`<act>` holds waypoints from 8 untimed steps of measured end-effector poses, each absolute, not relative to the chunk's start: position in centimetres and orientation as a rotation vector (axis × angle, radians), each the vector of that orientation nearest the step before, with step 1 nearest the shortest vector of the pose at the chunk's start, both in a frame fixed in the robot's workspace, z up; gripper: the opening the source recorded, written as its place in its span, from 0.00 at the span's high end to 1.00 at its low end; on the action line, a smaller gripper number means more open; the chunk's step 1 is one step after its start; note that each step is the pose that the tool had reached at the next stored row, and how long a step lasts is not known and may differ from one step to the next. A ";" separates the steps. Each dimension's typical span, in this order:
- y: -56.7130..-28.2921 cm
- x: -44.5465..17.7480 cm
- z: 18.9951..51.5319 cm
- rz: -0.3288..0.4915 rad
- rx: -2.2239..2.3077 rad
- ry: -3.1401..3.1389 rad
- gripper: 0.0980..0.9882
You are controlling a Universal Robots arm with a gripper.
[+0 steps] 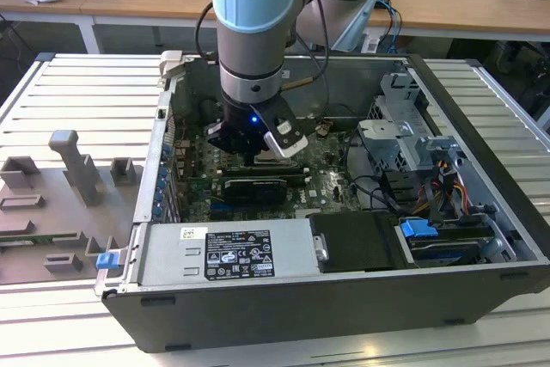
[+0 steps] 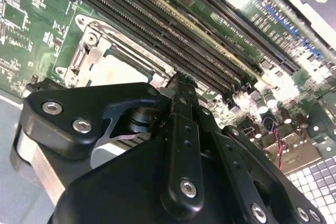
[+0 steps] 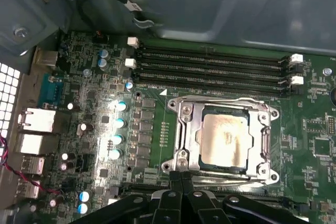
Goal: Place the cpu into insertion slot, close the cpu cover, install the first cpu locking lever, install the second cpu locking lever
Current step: 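Install the second cpu locking lever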
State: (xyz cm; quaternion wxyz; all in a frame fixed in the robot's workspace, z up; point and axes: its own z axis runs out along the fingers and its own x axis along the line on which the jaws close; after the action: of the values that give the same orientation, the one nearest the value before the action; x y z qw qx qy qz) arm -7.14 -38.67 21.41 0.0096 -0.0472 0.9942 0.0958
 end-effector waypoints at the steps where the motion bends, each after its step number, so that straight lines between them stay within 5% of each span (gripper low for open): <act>1: -38.7 -7.2 21.3 0.304 -0.148 3.104 0.99; 8: -39.1 -7.5 20.4 0.343 -0.157 3.098 0.99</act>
State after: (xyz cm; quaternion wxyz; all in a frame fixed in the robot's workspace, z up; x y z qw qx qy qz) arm -7.48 -39.07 20.44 0.0105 -0.0502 0.9926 0.1098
